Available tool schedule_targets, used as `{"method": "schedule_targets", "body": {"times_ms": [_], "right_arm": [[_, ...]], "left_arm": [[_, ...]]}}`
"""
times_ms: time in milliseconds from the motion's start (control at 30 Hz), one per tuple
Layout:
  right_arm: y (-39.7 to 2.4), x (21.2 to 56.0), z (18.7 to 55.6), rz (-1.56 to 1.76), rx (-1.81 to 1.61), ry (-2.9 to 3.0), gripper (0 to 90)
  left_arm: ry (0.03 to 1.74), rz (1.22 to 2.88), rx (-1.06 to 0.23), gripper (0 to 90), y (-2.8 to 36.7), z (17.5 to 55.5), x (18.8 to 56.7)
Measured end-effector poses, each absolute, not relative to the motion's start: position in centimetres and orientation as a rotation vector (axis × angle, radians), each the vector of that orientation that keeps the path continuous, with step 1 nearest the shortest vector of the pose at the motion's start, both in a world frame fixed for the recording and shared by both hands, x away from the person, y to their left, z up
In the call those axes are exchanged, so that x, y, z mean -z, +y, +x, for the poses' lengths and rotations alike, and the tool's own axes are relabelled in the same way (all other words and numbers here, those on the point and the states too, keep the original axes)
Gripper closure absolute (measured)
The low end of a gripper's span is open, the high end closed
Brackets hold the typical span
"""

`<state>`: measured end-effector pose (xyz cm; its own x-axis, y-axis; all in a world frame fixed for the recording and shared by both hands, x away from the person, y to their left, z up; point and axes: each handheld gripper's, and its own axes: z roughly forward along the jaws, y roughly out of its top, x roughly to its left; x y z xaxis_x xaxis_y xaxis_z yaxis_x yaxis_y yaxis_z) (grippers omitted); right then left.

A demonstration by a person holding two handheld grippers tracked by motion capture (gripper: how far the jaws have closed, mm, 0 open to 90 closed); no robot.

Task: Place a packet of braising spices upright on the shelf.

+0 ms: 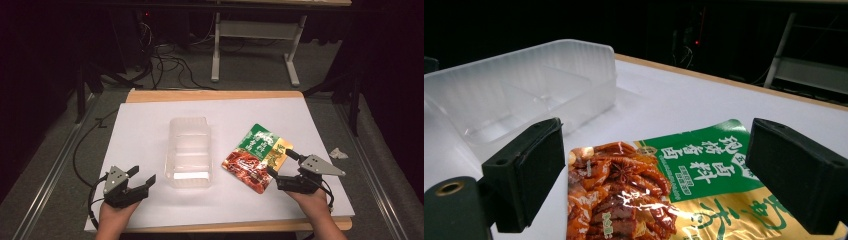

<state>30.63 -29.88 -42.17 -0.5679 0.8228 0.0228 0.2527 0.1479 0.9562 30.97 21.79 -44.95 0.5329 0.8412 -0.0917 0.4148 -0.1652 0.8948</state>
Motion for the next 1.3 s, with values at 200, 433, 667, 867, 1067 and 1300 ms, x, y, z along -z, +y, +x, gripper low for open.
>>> {"method": "schedule_targets", "body": {"times_ms": [200, 433, 667, 867, 1067, 1300], "right_arm": [[-30.6, 42.6, 31.5, 1.072, -1.424, 1.912, 11.6], [-31.5, 43.5, 32.6, 1.167, -1.37, 1.912, 11.8], [-33.4, 44.7, 34.7, 1.348, -1.303, 1.858, 13.0], [-34.5, 45.5, 37.0, 1.488, -1.308, 1.862, 14.0], [-35.6, 46.1, 38.9, 1.586, -1.274, 1.84, 13.0], [-37.3, 46.9, 41.7, 1.742, -1.295, 1.769, 15.6]], "left_arm": [[1.068, 1.786, -0.529, 29.6, 22.1, 31.3, 45.3], [1.067, 1.786, -0.519, 31.2, 22.4, 30.9, 45.2], [1.06, 1.813, -0.536, 28.6, 21.9, 30.9, 45.2], [1.055, 1.819, -0.523, 29.1, 21.7, 31.0, 45.4], [1.052, 1.824, -0.522, 29.1, 21.8, 30.9, 45.5], [1.055, 1.823, -0.532, 29.0, 22.0, 30.7, 45.6]]}}
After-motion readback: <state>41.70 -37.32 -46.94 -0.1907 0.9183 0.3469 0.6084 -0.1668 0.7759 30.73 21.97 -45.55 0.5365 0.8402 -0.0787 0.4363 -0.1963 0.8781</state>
